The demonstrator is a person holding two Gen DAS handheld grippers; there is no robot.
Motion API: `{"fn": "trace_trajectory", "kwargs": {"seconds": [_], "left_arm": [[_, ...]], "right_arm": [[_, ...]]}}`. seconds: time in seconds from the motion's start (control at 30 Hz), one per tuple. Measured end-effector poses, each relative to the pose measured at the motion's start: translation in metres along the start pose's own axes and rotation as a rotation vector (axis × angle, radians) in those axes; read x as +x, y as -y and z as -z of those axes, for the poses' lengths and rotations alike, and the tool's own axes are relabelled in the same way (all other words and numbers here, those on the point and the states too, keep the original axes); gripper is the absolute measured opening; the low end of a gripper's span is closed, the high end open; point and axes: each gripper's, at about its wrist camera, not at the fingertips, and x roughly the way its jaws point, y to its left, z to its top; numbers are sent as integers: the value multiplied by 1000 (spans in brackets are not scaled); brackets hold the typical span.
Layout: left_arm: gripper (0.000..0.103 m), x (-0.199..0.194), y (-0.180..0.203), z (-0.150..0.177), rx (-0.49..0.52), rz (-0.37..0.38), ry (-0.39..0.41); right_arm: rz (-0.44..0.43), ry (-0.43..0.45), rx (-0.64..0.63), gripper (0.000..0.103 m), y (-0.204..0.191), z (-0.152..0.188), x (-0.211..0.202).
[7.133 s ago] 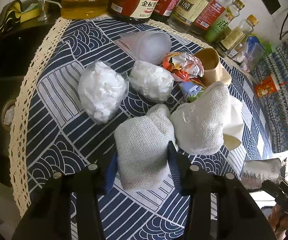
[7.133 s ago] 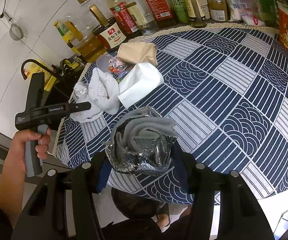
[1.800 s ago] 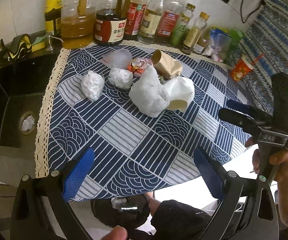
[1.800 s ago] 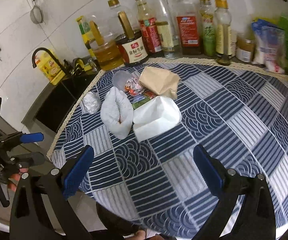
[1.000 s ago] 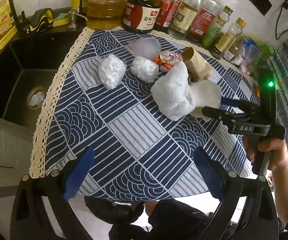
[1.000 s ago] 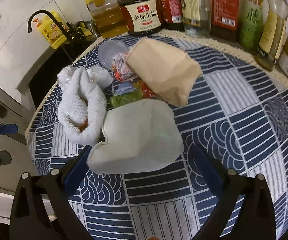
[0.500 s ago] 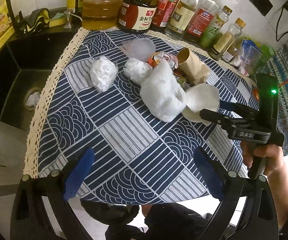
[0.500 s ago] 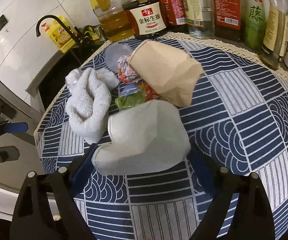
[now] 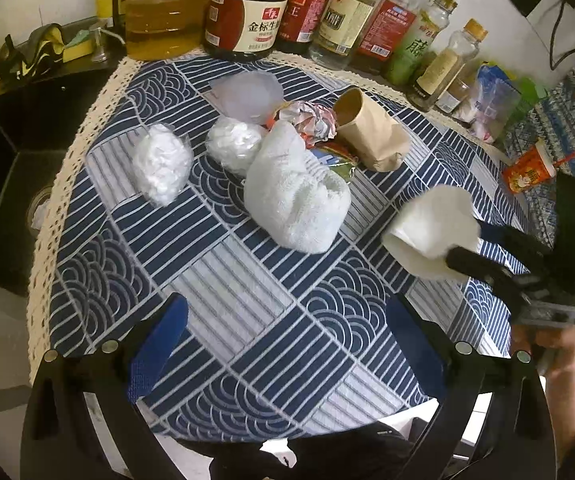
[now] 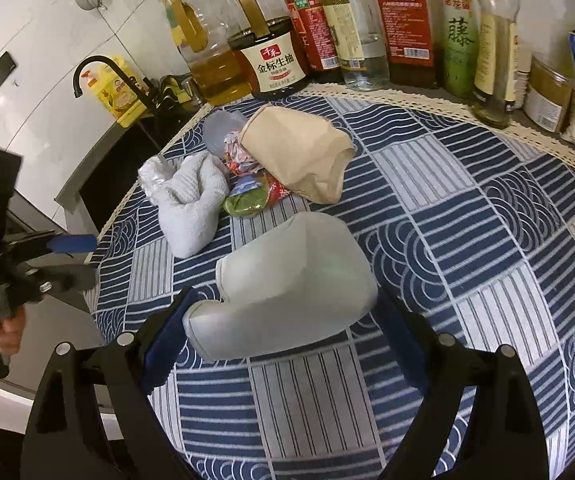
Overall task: Collect trash
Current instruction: 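Grasp the white knit cloth with the left tool while the right tool holds the cup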
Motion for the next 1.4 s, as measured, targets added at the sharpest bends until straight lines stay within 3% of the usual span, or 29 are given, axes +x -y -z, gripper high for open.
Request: {"fn": "trace_trajectory", "kwargs": {"seconds": [0.43,0.53,0.73,0.9,1.0,1.2,1.4], "left_arm": [[96,33,21,-39,110,-24,8],[96,44,23,-48,136,-63,6],[95,63,18,-60,134,-62,-6],[64,71,18,-61,167,-75,-15],[51,71,16,-60,177,-89,-13],[37,64,13,-59,167,-77,3],[37,52,13,-54,165,-60,20]], "right_arm": [[20,81,76,88,7,18,-51],[19,92,92,88,9,21,-58],[33,98,122,88,14,31,-66],[41,100,149,88,19,36,-68],[44,97,147,88,19,37,-67],[42,99,146,88,16,36,-65],[29,94,132,88,5,33,-60]]}}
